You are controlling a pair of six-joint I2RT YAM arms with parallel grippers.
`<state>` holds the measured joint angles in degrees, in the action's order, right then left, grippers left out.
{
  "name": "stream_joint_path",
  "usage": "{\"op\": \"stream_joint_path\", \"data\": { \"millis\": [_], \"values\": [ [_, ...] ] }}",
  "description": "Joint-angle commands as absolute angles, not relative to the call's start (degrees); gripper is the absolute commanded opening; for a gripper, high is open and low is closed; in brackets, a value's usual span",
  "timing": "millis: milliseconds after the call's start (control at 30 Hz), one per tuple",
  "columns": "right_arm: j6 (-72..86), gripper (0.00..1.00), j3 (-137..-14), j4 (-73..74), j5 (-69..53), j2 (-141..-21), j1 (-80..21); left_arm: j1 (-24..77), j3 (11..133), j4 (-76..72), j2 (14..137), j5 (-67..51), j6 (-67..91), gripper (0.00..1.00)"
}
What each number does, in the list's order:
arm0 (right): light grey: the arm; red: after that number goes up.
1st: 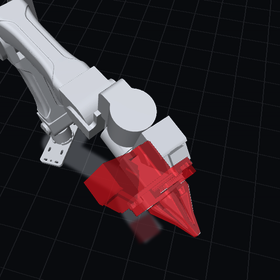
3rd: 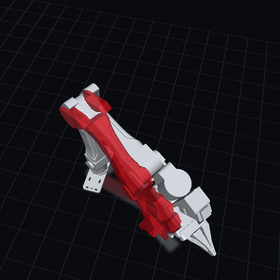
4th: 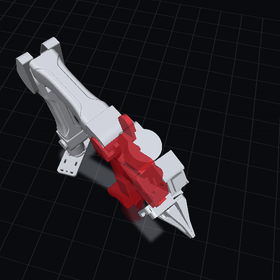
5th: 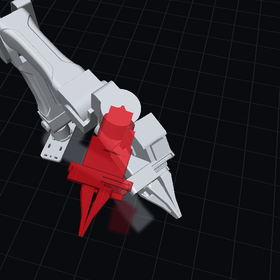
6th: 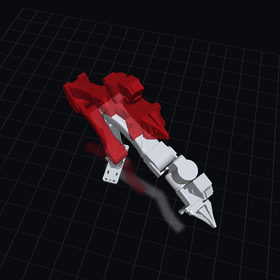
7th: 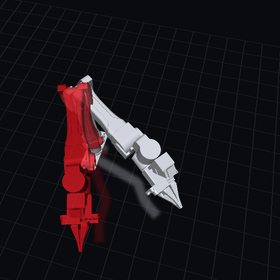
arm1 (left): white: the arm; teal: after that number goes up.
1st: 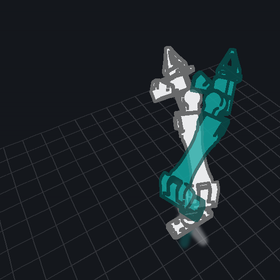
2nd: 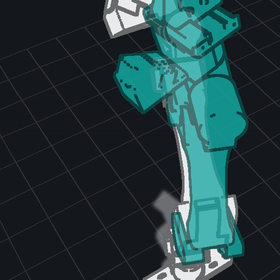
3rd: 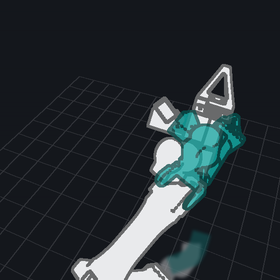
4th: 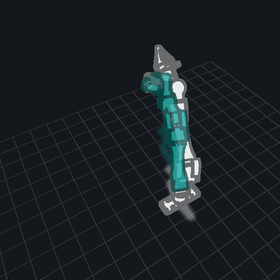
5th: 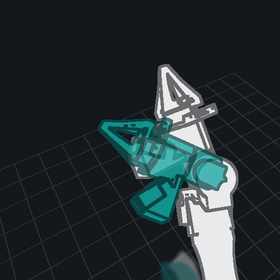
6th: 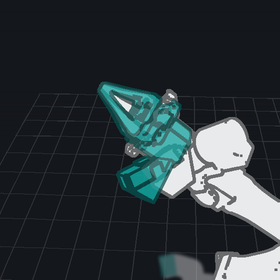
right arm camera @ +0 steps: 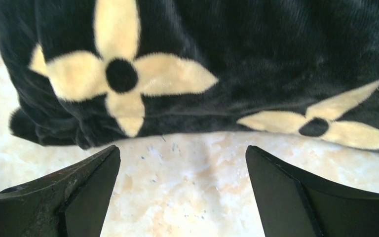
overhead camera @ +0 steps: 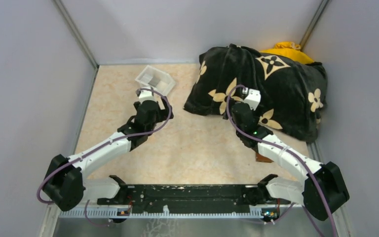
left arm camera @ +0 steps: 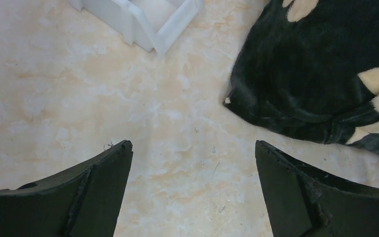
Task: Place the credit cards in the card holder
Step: Move the storage box to the center of the board.
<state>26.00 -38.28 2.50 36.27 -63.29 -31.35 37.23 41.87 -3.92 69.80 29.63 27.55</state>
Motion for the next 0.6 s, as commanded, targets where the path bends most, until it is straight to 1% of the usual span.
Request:
{"op": "stream_joint_path", "data": {
  "millis": [0,133,267,367,567],
  "values": [
    [25.4,0.98,-41.9,7.4,43.3,-63.8,-34.0,39.3,46.4,2.2,71.8,32.5,32.1,0.99],
    [24.1,0.85,-41.1,5.8,38.3,-62.4,-34.7,39.4,48.2,3.0,73.1,35.4,34.1,0.99],
    [21.7,0.78,-41.3,5.2,35.6,-60.1,-36.7,38.5,52.6,4.3,76.2,41.3,36.3,0.99],
    [20.0,0.7,-41.7,4.7,31.6,-58.4,-38.0,35.7,57.7,7.4,80.3,41.7,41.5,0.99],
    [19.1,0.66,-43.2,6.3,31.2,-57.3,-41.1,27.3,68.6,13.0,91.8,34.6,47.2,0.99]
  ]
}}
